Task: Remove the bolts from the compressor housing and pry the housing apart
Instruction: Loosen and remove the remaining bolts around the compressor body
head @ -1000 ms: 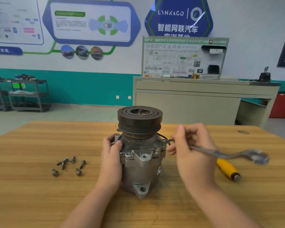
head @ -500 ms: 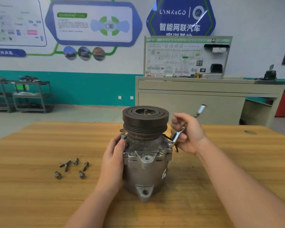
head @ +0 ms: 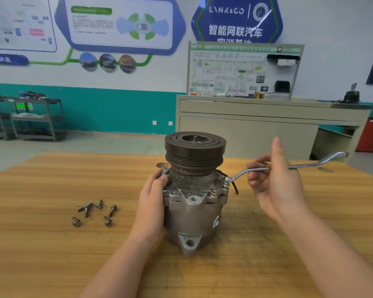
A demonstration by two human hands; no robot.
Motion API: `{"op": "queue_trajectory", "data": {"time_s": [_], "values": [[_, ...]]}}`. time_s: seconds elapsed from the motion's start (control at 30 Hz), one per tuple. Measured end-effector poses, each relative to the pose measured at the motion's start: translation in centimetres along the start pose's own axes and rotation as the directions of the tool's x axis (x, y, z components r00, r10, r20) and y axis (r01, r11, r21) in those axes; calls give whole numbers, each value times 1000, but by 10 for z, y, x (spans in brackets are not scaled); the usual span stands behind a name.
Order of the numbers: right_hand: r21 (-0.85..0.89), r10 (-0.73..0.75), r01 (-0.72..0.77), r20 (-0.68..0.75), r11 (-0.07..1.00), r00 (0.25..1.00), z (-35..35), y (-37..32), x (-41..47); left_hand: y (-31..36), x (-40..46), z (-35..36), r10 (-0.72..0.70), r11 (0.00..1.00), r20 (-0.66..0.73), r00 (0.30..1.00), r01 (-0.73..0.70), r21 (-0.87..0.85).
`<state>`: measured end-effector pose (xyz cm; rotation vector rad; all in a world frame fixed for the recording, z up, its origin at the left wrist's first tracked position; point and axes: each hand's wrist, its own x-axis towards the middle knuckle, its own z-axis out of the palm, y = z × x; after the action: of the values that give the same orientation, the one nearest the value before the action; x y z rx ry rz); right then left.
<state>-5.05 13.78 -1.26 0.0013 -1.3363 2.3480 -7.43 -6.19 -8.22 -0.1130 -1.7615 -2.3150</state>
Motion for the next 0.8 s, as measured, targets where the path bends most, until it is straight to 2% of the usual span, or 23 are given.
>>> {"op": "queue_trajectory", "data": {"time_s": [0.13, 0.23, 0.3, 0.33, 0.37, 0.4, 0.43, 0.5, 0.53, 0.57, 0.6, 0.63, 0.7, 0.8], "values": [[-85, -186, 184, -13, 979, 983, 5, 0, -19, 2, -2, 0, 7, 1000, 7, 1000, -8, 30], [-236, -413, 415, 60, 879, 909, 7, 4, -37, 4, -2, -1, 23, 999, 6, 1000, -23, 33], [-319, -596, 631, 210, 707, 775, 9, 9, -50, 4, -3, 0, 30, 999, 2, 1000, -30, 43], [-378, -673, 732, 300, 567, 676, 10, 12, -54, 4, -3, 1, 32, 999, 0, 999, -32, 44], [-430, -725, 798, 368, 423, 582, 9, 17, -55, 4, -3, 1, 28, 999, -6, 1000, -28, 41], [-461, -760, 818, 374, 344, 531, 8, 21, -54, 4, -3, 1, 19, 999, -14, 1000, -18, 34], [-478, -774, 793, 308, 377, 554, 7, 23, -53, 4, -3, 1, 10, 999, -22, 1000, -9, 30], [-345, -659, 638, 69, 688, 749, 7, 23, -45, 3, -2, 1, -3, 1000, -27, 1000, 4, 30], [-217, -529, 513, -22, 831, 848, 7, 21, -37, 2, -2, 0, -8, 1000, -30, 1000, 9, 29], [-94, -376, 369, -73, 925, 924, 6, 19, -25, 2, -1, 0, -10, 1000, -33, 999, 11, 26], [6, -219, 221, -79, 975, 972, 4, 17, -12, 1, -1, 0, -12, 1000, -32, 999, 13, 21], [76, -66, 69, -44, 995, 997, 2, 14, 3, 0, 0, 0, -15, 1000, -32, 999, 16, 14], [75, 192, -199, 92, 977, 977, 5, 13, 27, 0, 1, 1, -20, 1000, -29, 999, 20, 0], [-66, 384, -380, 255, 922, 887, 12, 17, 49, 0, 2, 1, -21, 1000, -27, 999, 21, -2]]}}
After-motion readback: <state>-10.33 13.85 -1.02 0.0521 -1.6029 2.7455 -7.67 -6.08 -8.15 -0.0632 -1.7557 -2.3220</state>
